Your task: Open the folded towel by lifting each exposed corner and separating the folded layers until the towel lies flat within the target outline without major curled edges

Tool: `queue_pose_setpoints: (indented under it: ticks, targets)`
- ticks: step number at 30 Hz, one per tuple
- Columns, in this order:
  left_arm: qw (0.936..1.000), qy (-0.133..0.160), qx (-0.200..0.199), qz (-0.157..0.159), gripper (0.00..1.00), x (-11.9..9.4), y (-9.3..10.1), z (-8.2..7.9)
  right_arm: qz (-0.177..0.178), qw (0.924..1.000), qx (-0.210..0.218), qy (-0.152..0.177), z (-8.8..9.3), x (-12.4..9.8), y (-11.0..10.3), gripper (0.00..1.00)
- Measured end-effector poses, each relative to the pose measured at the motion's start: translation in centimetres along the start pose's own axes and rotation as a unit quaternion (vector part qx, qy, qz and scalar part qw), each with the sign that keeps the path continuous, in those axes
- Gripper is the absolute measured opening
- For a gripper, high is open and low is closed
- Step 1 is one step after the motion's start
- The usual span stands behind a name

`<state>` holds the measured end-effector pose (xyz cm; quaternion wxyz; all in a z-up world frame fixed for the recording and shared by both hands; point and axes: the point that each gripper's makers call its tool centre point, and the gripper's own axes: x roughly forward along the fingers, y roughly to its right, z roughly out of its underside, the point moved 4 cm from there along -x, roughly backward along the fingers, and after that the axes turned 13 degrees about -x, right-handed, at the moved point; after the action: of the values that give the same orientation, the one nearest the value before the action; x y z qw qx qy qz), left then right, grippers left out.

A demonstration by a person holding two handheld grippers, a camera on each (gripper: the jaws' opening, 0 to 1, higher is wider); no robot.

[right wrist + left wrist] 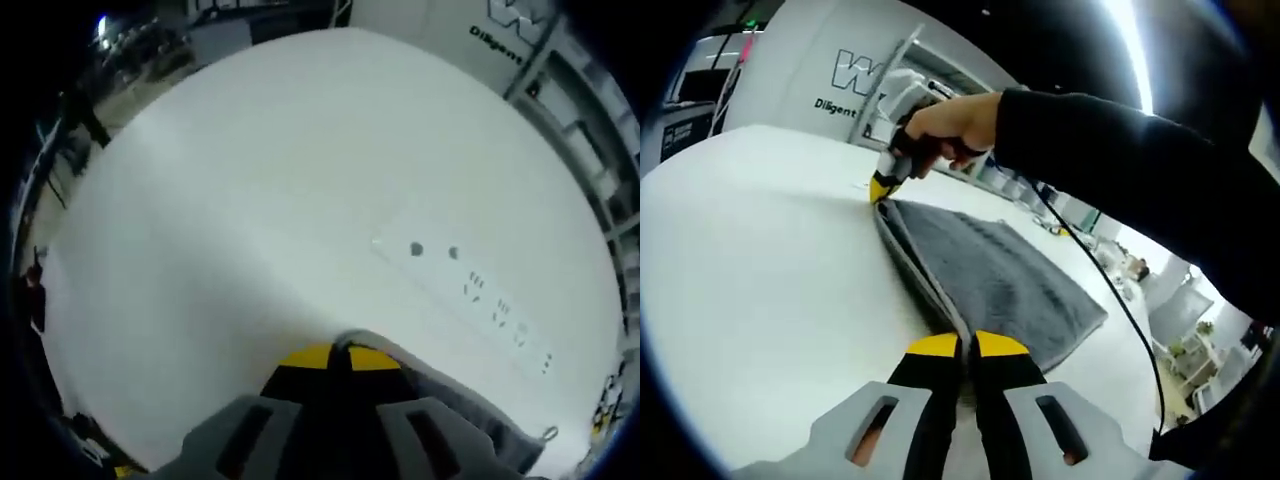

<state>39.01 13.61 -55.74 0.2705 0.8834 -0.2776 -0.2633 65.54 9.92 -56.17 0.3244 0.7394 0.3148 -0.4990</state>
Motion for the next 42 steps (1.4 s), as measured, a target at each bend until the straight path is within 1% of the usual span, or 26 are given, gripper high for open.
queue_pose_setpoints:
  ticks: [2,5,7,13,17,20,23,27,31,33,37,42]
  targets:
    - [1.0000,0.000,0.001,-0.001,0.02,-0.2,-0.3,0.0,0.002,1.0000,-0.003,-0.002,-0.2,0.0,-0.3,0.00]
    - [0.9999,-0.002,-0.011,0.003,0.02,-0.7,-0.7,0.0,0.006,1.0000,-0.001,-0.008,-0.7,0.1,-0.9,0.00]
    - [0.9999,-0.002,-0.014,0.001,0.02,-1.0,-0.9,0.1,0.009,0.9999,-0.006,-0.012,-0.9,0.1,-1.3,0.00]
    - [0.9999,0.004,-0.008,-0.010,0.02,-2.1,-1.6,-0.2,0.013,0.9998,-0.009,-0.015,-1.4,0.2,-1.9,0.00]
    - [0.9999,0.005,-0.011,-0.010,0.02,-2.8,-1.9,-0.2,0.012,0.9998,-0.014,-0.012,-1.8,0.2,-2.5,0.00]
    - [0.9998,0.005,0.001,-0.018,0.02,-3.3,-2.1,0.0,0.003,0.9999,-0.013,-0.008,-2.4,0.2,-3.1,0.00]
    - [0.9996,0.008,0.005,-0.027,0.02,-3.8,-3.0,-0.5,-0.005,1.0000,-0.007,-0.003,-3.1,0.6,-3.5,0.00]
    - [0.9994,0.009,-0.001,-0.032,0.02,-4.5,-4.0,-0.8,-0.006,0.9999,-0.013,-0.002,-3.7,0.8,-4.0,0.00]
    - [0.9992,0.014,0.001,-0.037,0.02,-5.0,-4.5,-1.0,-0.003,0.9998,-0.018,-0.001,-4.0,1.0,-4.2,0.00]
    - [0.9992,0.013,0.005,-0.039,0.02,-5.3,-4.7,-1.0,-0.006,0.9998,-0.018,-0.001,-4.1,1.0,-4.4,0.00]
    - [0.9989,0.010,0.011,-0.044,0.02,-6.2,-5.1,-1.0,-0.013,0.9997,-0.021,0.002,-4.5,1.0,-5.3,0.00]
    - [0.9986,0.011,0.005,-0.051,0.02,-7.0,-5.8,-0.8,-0.012,0.9994,-0.029,0.010,-5.4,1.1,-6.4,0.00]
